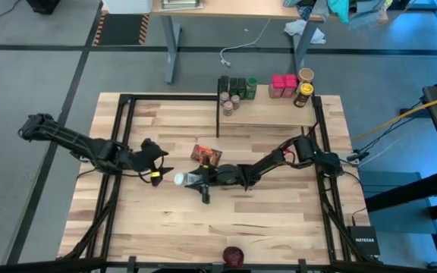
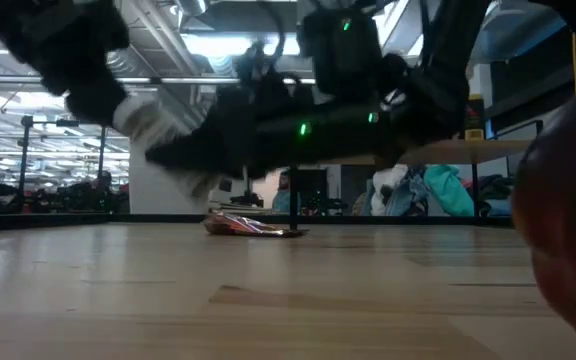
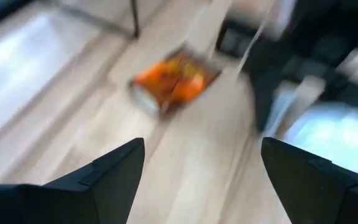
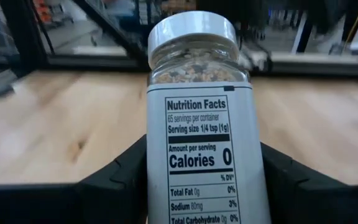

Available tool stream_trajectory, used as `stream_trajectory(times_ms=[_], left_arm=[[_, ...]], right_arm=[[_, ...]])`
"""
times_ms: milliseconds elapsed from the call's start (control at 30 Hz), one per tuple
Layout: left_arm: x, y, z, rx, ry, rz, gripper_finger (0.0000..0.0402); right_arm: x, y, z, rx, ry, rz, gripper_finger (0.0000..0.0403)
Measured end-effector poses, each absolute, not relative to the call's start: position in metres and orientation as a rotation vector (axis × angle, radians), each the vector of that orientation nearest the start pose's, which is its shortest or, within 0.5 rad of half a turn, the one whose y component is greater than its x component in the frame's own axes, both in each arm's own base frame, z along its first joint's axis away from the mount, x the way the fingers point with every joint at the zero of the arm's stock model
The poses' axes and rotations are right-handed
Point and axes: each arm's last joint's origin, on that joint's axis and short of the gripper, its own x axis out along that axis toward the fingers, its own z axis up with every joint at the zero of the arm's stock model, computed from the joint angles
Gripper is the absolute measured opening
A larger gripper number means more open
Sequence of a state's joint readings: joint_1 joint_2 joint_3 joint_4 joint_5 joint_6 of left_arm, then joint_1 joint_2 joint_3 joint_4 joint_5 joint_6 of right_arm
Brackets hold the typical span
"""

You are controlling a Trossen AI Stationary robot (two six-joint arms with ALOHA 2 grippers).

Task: Shelf spices
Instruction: Put the white seasoning can on the shelf

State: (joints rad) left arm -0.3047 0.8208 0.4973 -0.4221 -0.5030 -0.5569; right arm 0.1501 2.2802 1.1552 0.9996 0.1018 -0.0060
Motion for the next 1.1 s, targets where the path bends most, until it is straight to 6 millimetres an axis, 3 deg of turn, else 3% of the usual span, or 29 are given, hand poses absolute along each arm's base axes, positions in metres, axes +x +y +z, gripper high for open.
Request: stream_trajectory(times_ms=[133, 333, 700, 1100], left_arm=[[0.152, -0.039, 0.198, -0.319, 0.663, 0.392, 0.0317], [0.158, -0.050, 0.167, -0.384, 0.638, 0.262, 0.0317], [0.181, -0.058, 0.170, -0.334, 0.459, 0.149, 0.0317], [0.194, -0.052, 0.161, -0.319, 0.448, 0.196, 0.0317]], right_arm=[[0.437, 0.063, 0.103, -0.036, 0.099, 0.057, 0.0203], [0.435, 0.063, 0.104, -0.035, 0.087, 0.057, 0.0203], [0.435, 0.064, 0.102, -0.037, 0.112, 0.078, 0.0203], [0.436, 0.062, 0.093, -0.076, 0.227, 0.049, 0.0203]])
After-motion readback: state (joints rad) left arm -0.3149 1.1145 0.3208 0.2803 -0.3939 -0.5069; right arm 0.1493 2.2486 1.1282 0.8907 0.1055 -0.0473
